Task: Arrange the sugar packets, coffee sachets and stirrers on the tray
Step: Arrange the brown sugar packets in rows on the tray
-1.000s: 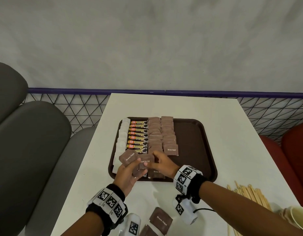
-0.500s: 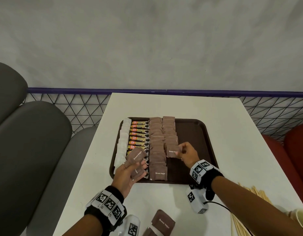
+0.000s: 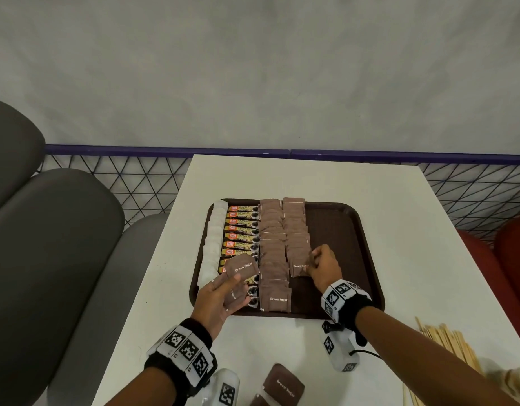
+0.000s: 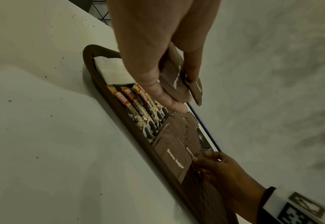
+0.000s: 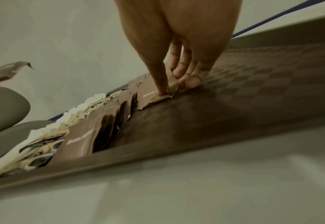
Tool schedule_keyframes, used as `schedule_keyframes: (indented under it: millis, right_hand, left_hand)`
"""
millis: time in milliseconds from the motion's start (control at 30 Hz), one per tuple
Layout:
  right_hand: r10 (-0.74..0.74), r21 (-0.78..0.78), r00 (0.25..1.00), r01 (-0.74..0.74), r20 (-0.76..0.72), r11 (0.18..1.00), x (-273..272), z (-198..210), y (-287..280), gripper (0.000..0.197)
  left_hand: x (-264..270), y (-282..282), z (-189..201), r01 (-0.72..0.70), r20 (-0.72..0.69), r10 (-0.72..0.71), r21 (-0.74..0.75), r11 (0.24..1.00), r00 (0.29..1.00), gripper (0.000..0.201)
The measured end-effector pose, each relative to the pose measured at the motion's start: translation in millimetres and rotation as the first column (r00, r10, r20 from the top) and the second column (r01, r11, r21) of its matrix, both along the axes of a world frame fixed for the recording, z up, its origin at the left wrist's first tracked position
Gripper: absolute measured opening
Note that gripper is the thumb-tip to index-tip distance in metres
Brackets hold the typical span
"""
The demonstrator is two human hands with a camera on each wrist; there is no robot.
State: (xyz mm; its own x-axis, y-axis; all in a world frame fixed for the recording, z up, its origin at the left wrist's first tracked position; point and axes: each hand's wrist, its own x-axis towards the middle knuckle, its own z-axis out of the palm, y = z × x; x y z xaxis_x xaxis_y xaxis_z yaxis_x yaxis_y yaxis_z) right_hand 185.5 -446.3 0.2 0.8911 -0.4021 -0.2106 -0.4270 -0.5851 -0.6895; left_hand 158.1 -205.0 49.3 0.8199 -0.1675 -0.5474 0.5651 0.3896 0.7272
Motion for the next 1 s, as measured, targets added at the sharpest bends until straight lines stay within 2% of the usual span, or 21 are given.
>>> schedule_keyframes:
  millis: [133,233,333,433,533,633,800,900,1000]
  right_hand:
    - [0.012,-0.064,0.999,-0.009,0.053,0.998,-4,3,1,0.048]
    - [0.07,-0.07,0.988,-0.061,0.138,0.996,-10,12,10,0.046]
    - [0.178,0.031,0.964,-0.187,0.2,0.982,-15,21,27,0.037]
    - [0.305,0.101,0.918,-0.339,0.253,0.935,-19,24,46,0.048]
    - [0.4,0.155,0.863,-0.46,0.307,0.874,-20,28,65,0.028]
    - [0.389,0.237,0.851,-0.484,0.353,0.843,-20,39,74,0.025]
    - [0.349,0.358,0.849,-0.493,0.398,0.793,-23,43,76,0.008]
    - [0.319,0.379,0.851,-0.481,0.417,0.79,-26,42,74,0.024]
    - [0.264,0.403,0.878,-0.428,0.4,0.809,-30,41,68,0.027]
  left_hand:
    - [-1,0,-1,0.019,0.014,-0.019,0.017,1.0,1.0,0.028]
    - [-3,-1,1,0.032,0.034,-0.033,0.034,0.999,0.999,0.025]
    - [-5,-2,4,0.048,0.051,-0.051,0.048,0.998,0.997,0.022]
    - [-8,-5,9,0.066,0.062,-0.07,0.055,0.996,0.996,0.02]
    - [-11,-7,12,0.073,0.071,-0.078,0.064,0.995,0.994,0.017]
    - [-12,-6,14,0.067,0.081,-0.073,0.083,0.994,0.994,0.021]
    - [-14,-6,14,0.078,0.09,-0.089,0.11,0.991,0.992,0.023]
    - [-16,-9,13,0.105,0.078,-0.114,0.106,0.989,0.99,0.024]
    - [-16,-12,11,0.105,0.046,-0.108,0.076,0.992,0.993,0.023]
